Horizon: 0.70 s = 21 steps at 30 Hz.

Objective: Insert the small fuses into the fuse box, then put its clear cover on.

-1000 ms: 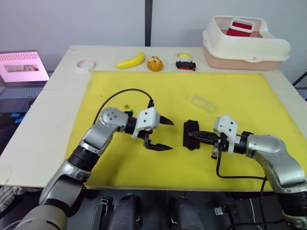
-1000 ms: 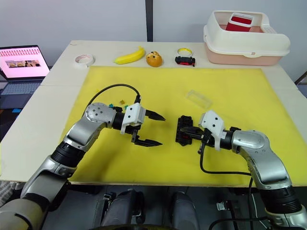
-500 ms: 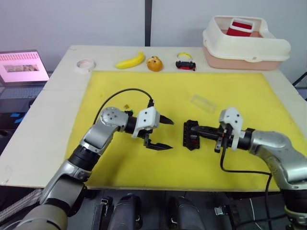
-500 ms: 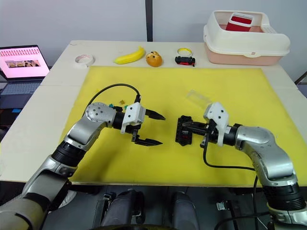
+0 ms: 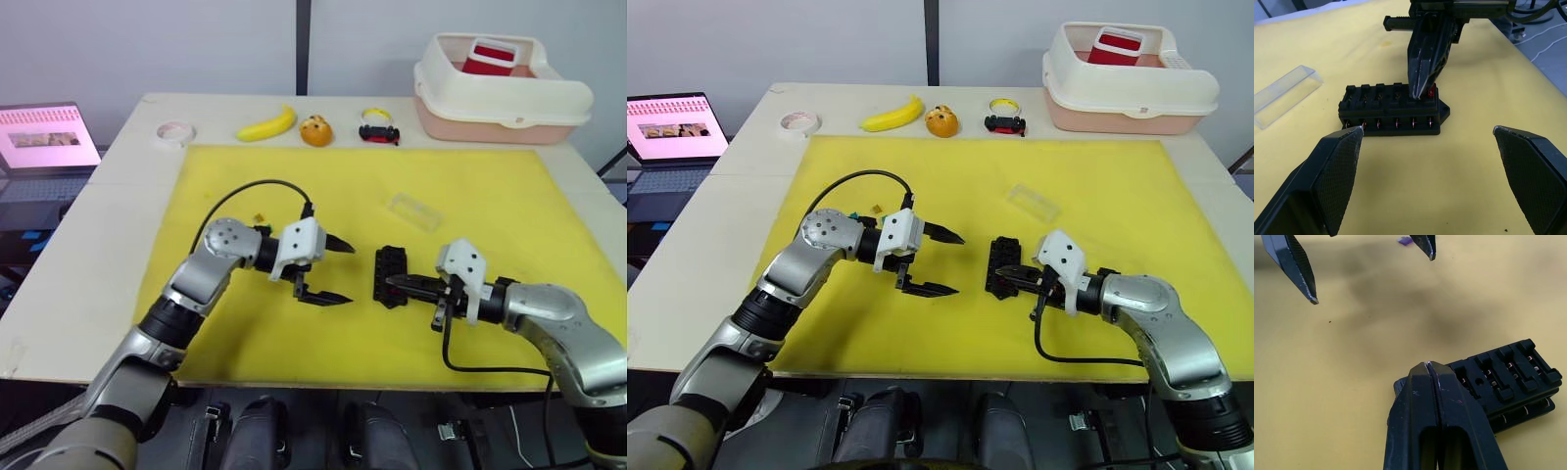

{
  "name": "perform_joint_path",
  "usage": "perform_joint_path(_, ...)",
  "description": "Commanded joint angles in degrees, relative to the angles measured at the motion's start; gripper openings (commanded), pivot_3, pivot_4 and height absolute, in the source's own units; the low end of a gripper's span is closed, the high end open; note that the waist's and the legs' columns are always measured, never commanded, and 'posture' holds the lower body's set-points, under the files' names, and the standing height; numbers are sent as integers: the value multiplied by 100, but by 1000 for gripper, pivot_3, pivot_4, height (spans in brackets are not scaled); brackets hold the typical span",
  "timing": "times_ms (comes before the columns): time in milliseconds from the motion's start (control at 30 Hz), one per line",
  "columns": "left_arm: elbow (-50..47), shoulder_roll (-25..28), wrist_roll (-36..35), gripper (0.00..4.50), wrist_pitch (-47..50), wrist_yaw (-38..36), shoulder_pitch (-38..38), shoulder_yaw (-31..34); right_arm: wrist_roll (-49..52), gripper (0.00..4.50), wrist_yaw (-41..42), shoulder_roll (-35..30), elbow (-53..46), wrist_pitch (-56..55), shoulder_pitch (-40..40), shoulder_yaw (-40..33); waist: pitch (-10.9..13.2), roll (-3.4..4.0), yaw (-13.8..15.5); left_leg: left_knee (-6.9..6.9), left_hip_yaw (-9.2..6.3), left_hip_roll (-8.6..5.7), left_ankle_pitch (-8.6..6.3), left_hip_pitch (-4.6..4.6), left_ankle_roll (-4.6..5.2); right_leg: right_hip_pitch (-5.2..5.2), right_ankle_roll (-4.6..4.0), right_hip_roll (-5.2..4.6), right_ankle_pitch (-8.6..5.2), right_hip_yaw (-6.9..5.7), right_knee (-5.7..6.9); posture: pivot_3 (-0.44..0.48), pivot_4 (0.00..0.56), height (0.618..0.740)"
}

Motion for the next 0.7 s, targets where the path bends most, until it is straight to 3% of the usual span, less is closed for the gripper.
perform_joint_path(33,-92,-6,17,4500,-132,5,-65,130,76,16,-29,-48,-49,125,21,-89,0,0,-2,0,0,0,0,0,0,0,0,0,0,0,0,0,150,740)
perform_joint_path(333,-96,-24,-37,4500,-82,53,-35,168,680,16,-75,-134,-82,626,-534,-691,0,0,1,0,0,0,-6,-1,10,-1,0,0,0,0,0,0,150,740)
perform_joint_path(700,-61,-25,-31,4500,-75,78,-44,183,-43,16,-212,-181,67,418,-97,82,-1,1,-6,0,2,0,-7,-1,12,-2,0,0,0,0,0,0,150,740)
